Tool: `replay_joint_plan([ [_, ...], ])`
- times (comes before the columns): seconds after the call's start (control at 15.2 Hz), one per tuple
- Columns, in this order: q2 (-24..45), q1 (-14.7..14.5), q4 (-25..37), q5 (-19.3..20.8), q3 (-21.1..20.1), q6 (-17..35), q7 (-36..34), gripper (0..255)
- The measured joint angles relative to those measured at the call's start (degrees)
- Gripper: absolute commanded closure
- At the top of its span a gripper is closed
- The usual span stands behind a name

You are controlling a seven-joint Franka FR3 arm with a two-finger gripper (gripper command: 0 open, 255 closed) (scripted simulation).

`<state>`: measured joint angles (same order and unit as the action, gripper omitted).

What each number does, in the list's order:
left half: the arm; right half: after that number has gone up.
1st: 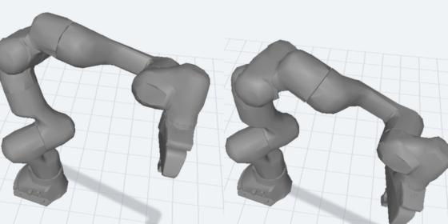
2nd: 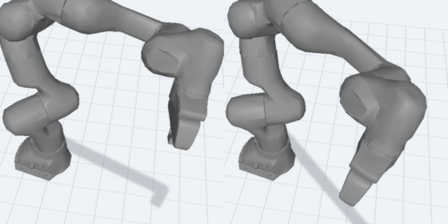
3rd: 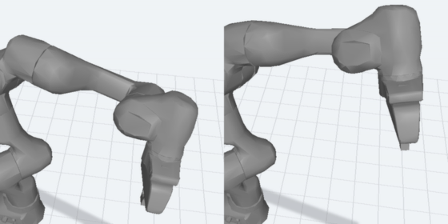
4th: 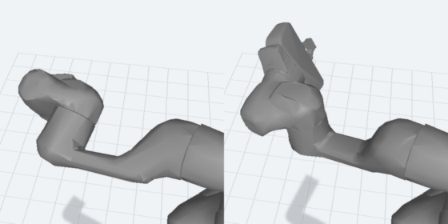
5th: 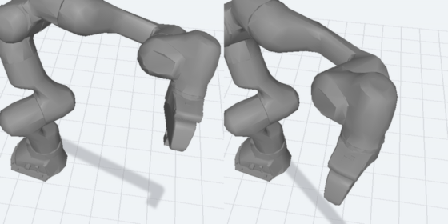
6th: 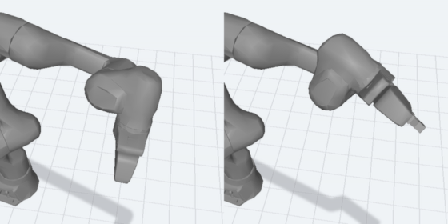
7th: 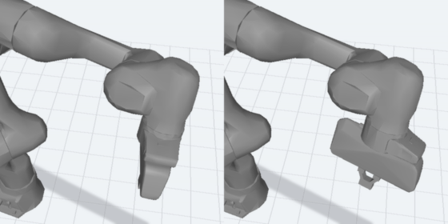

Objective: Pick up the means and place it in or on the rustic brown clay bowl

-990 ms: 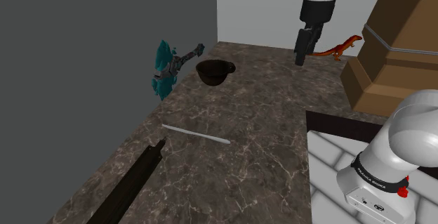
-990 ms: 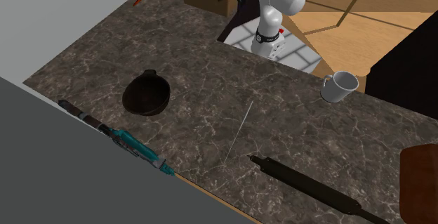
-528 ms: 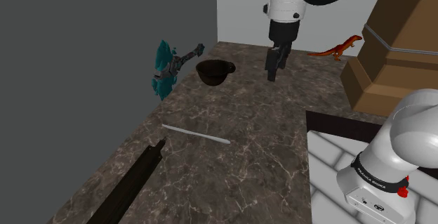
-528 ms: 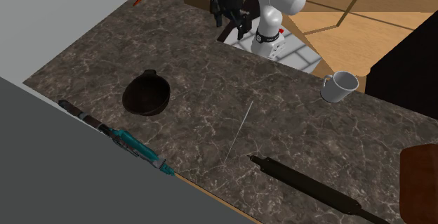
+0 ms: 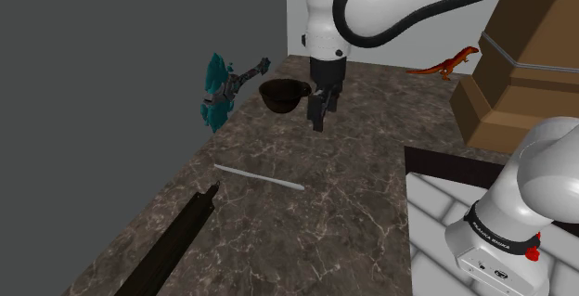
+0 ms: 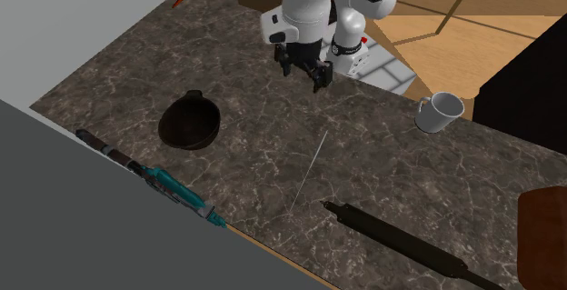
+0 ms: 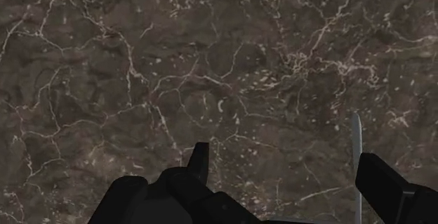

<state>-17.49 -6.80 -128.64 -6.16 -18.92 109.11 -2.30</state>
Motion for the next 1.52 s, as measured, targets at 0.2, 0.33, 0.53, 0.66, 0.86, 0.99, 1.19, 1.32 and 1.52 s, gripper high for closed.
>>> replay_joint_plan([
  [0.2,5.4,-0.8,2.5,1.1,-2.3,2.8,-1.7,0],
  [0.33,9.2,-1.4,4.8,2.3,-3.6,4.2,-2.9,0],
  [0.53,15.0,-2.4,8.3,4.5,-5.4,6.1,-4.8,0],
  [0.66,19.3,-3.3,10.6,6.4,-6.4,7.6,-6.3,0],
  [0.86,26.0,-5.1,15.9,9.7,-7.5,8.2,-8.7,0],
  [0.99,28.6,-6.0,17.2,11.1,-7.9,9.2,-9.7,0],
  [1.19,30.7,-6.6,17.3,12.2,-7.8,10.9,-10.5,0],
  [1.32,31.3,-6.7,16.3,12.6,-7.7,12.4,-10.8,0],
  [1.52,31.9,-6.8,15.3,12.9,-7.6,14.0,-11.1,0],
])
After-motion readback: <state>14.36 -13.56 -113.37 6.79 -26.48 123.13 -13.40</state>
